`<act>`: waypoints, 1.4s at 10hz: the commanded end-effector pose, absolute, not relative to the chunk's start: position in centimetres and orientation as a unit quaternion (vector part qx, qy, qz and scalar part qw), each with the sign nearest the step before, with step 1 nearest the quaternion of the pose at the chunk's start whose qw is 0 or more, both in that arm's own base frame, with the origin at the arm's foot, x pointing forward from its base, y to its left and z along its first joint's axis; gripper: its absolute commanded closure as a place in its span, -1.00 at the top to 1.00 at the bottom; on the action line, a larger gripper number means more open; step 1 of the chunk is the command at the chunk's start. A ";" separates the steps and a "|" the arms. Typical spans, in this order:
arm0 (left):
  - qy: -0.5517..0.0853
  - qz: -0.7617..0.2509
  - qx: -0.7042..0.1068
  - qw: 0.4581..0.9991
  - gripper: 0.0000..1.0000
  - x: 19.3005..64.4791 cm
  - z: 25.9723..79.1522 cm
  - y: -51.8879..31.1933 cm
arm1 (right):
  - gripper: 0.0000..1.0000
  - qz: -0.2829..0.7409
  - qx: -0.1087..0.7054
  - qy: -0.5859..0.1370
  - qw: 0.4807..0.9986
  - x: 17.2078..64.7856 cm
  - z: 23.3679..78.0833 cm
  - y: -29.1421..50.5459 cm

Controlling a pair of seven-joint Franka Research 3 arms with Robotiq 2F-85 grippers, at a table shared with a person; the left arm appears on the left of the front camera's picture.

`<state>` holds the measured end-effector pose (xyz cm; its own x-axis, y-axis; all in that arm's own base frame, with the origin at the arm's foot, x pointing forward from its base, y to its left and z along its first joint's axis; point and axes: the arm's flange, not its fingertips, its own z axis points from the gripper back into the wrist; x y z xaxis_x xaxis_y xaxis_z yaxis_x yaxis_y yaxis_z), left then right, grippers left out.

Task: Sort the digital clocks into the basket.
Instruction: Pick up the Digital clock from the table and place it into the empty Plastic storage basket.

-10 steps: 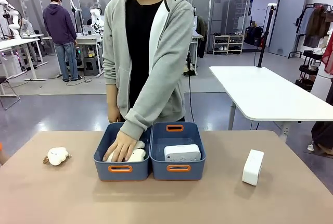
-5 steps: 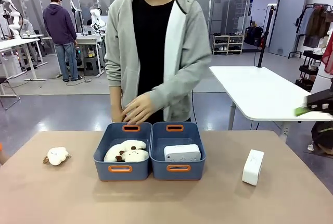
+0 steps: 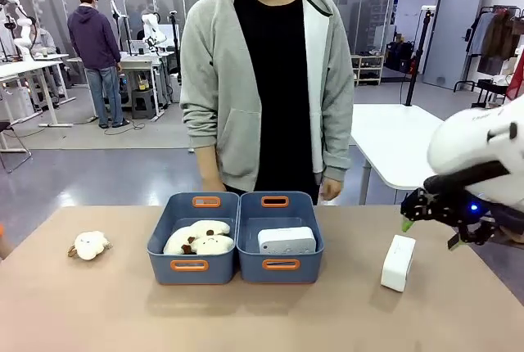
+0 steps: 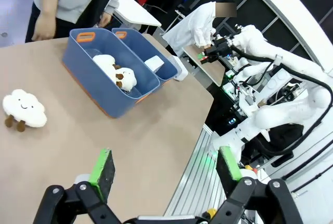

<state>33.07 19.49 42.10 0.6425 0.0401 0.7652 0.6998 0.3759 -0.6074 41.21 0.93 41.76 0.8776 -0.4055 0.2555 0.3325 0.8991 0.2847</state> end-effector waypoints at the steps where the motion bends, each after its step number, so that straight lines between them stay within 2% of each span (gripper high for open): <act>1: -0.366 -0.217 -0.513 0.746 1.00 33.1 42.4 19.4 | 1.00 -0.232 0.119 -0.148 0.954 43.8 40.5 1.3; 6: -0.366 -0.217 -0.513 0.746 1.00 33.1 42.4 19.4 | 1.00 -0.254 0.103 -0.141 0.951 48.5 35.5 3.2; 9: -0.366 -0.217 -0.513 0.746 1.00 33.1 42.4 19.4 | 1.00 -0.254 0.022 -0.120 0.960 49.7 32.7 4.3; 10: -0.366 -0.217 -0.513 0.746 1.00 33.1 42.4 19.4 | 0.91 -0.248 0.007 -0.120 0.961 49.7 32.1 4.9; 11: -0.366 -0.217 -0.513 0.746 1.00 33.1 42.4 19.4 | 0.05 -0.235 0.004 -0.123 0.964 49.9 31.6 5.3; 12: -0.366 -0.217 -0.513 0.746 1.00 33.1 42.4 19.4 | -0.29 -0.236 0.000 -0.126 0.964 50.0 31.3 5.2; 13: -0.366 -0.217 -0.513 0.746 1.00 33.1 42.4 19.4 | -1.00 -0.237 0.000 -0.122 0.964 49.8 31.1 5.1; 14: -0.366 -0.217 -0.513 0.746 1.00 33.1 42.4 19.4 | -1.00 -0.239 -0.002 -0.123 0.963 49.9 31.1 4.9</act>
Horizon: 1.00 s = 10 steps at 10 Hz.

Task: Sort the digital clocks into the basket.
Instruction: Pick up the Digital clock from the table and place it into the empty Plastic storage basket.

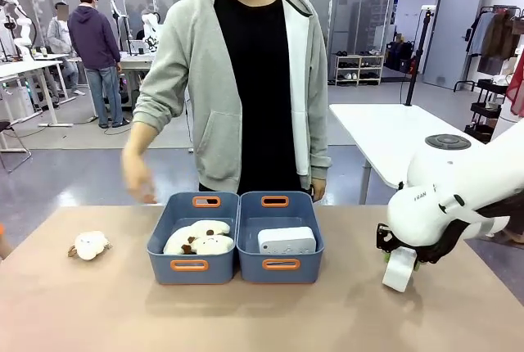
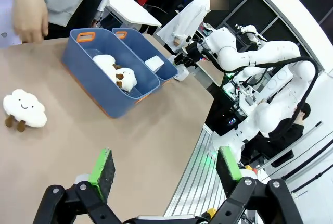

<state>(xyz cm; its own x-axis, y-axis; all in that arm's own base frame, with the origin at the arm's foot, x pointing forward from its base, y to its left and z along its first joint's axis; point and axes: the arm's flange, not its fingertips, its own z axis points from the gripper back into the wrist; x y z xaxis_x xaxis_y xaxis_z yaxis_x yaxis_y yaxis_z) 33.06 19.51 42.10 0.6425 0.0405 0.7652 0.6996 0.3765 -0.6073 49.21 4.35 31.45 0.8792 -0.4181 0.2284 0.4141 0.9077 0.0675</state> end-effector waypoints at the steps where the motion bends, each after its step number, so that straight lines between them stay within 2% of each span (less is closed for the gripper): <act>1: -0.366 -0.217 -0.513 0.746 1.00 33.1 42.4 19.4 | -1.00 -0.239 -0.003 -0.122 0.963 49.8 31.2 4.9; 2: -0.366 -0.217 -0.513 0.746 1.00 33.1 42.4 19.4 | -0.71 -0.239 -0.005 -0.124 0.963 49.7 31.4 4.8; 3: -0.366 -0.217 -0.513 0.746 1.00 33.1 42.4 19.4 | -0.91 -0.239 0.000 -0.123 0.963 49.6 31.7 4.5; 4: -0.366 -0.217 -0.513 0.746 1.00 33.1 42.4 19.4 | -1.00 -0.232 0.016 -0.118 0.966 49.1 33.0 4.3; 6: -0.366 -0.217 -0.513 0.746 1.00 33.1 42.4 19.4 | -1.00 -0.130 0.097 -0.132 0.978 46.7 39.6 3.5; 7: -0.366 -0.217 -0.513 0.746 1.00 33.1 42.4 19.4 | -1.00 -0.064 0.174 -0.121 0.975 45.3 42.9 2.5; 9: -0.366 -0.217 -0.513 0.746 1.00 33.1 42.4 19.4 | -1.00 0.029 0.323 -0.140 0.935 44.4 46.0 2.9; 10: -0.366 -0.217 -0.513 0.746 1.00 33.1 42.4 19.4 | -1.00 0.051 0.334 -0.153 0.929 44.8 45.8 5.1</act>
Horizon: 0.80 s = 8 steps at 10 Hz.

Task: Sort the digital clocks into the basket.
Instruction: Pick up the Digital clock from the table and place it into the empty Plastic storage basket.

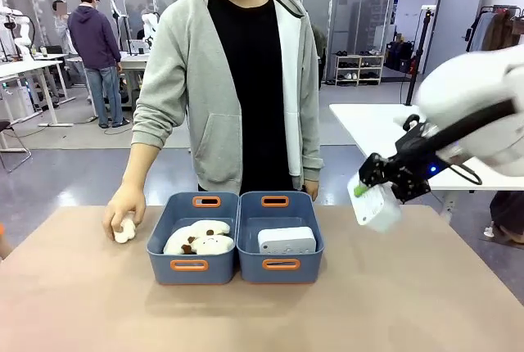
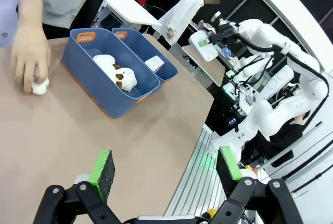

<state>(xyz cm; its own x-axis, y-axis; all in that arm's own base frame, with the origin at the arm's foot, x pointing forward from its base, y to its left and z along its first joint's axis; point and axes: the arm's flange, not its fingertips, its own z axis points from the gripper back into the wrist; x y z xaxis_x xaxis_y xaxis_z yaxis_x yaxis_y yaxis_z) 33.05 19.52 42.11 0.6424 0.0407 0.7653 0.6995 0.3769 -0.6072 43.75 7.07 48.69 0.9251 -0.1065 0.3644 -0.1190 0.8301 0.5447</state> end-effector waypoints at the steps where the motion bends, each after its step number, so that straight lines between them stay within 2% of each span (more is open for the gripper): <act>1: -0.366 -0.217 -0.513 0.746 1.00 33.1 42.4 19.4 | -1.00 0.071 0.349 -0.156 0.921 45.4 44.9 8.7; 6: -0.366 -0.217 -0.513 0.746 1.00 33.1 42.4 19.4 | -1.00 0.122 0.379 -0.162 0.903 46.6 42.8 18.1; 7: -0.366 -0.217 -0.513 0.746 1.00 33.1 42.4 19.4 | -1.00 0.126 0.370 -0.183 0.902 45.8 43.7 17.0; 8: -0.366 -0.217 -0.513 0.746 1.00 33.1 42.4 19.4 | -1.00 0.136 0.396 -0.201 0.886 43.0 46.5 12.7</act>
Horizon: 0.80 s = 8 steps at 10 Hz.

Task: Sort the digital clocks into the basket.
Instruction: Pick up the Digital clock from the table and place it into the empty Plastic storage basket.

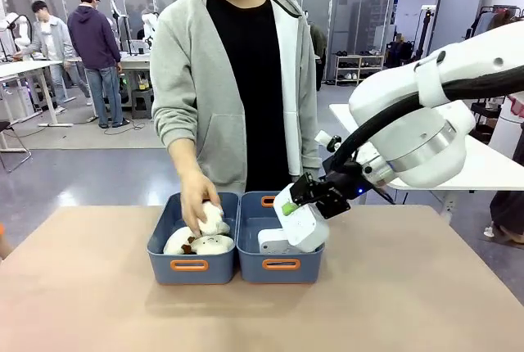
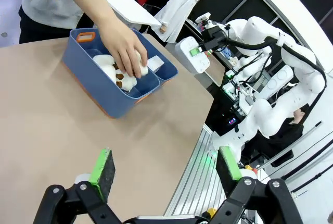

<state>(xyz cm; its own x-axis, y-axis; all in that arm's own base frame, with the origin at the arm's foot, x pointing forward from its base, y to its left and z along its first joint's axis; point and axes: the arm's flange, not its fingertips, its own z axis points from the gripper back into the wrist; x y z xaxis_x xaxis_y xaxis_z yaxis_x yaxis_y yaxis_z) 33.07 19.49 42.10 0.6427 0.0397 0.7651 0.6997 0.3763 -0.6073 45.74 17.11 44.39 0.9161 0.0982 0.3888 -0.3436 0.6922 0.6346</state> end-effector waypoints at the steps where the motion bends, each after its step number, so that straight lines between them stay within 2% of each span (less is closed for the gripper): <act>1: -0.366 -0.217 -0.513 0.746 1.00 33.1 42.4 19.4 | -1.00 0.127 0.448 -0.241 0.852 38.6 50.8 4.4; 2: -0.366 -0.217 -0.513 0.746 1.00 33.1 42.4 19.4 | -1.00 0.103 0.474 -0.288 0.825 35.0 53.1 -2.5; 4: -0.366 -0.217 -0.513 0.746 1.00 33.1 42.4 19.4 | -1.00 0.066 0.513 -0.345 0.783 31.5 54.8 -9.3; 6: -0.366 -0.217 -0.513 0.746 1.00 33.1 42.4 19.4 | -1.00 0.049 0.524 -0.353 0.773 31.5 55.0 -10.8; 8: -0.366 -0.217 -0.513 0.746 1.00 33.1 42.4 19.4 | -1.00 0.054 0.519 -0.326 0.789 34.3 54.7 -8.3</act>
<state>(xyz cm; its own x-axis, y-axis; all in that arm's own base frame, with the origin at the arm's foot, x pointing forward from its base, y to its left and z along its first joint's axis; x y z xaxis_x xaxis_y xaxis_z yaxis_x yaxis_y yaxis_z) 33.06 19.51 42.12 0.6424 0.0403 0.7653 0.6994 0.3773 -0.6070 30.84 -11.30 54.80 0.7616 -0.3100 0.5691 -0.4175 0.4370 0.7967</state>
